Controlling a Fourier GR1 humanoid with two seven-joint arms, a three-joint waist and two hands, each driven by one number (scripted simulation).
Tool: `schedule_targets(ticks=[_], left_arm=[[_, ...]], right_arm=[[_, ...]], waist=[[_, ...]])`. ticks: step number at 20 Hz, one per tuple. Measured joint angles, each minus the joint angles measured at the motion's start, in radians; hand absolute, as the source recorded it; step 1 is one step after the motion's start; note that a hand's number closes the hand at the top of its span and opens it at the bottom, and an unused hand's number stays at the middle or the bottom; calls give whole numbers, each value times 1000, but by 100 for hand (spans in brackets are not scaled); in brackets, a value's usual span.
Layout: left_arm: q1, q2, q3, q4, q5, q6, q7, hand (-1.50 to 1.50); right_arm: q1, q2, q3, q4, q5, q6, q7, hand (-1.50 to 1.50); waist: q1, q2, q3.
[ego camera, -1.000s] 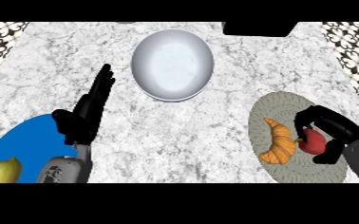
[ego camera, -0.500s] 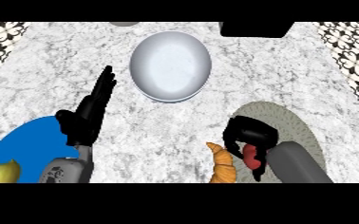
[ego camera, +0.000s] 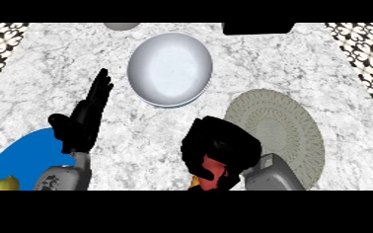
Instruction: Pick the bell pepper from the placemat and place it in the bowl
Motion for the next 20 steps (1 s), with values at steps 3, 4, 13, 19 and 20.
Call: schedule_targets(ticks=[3, 4, 13, 19, 20], left_arm=[[9, 5, 2, 3, 3, -11, -13, 0], [15, 0, -2, 6, 2, -12, -26, 0], [-16, -11, -18, -6, -6, -21, -1, 0], [-31, -18, -20, -2, -13, -27, 4, 0], [-21, -20, -22, -10, -13, -27, 1, 0]], right_arm=[[-22, 19, 6, -177, -45, 30, 217, 150], [-38, 23, 9, -229, -66, 32, 295, 150], [-372, 35, -2, -395, -241, -107, 905, 150], [-584, 32, -54, -226, -206, -153, 978, 150], [-602, 33, -44, -198, -180, -164, 980, 150]], waist=[[5, 4, 2], [10, 7, 3], [48, 22, 6], [56, 27, 7], [57, 27, 7]])
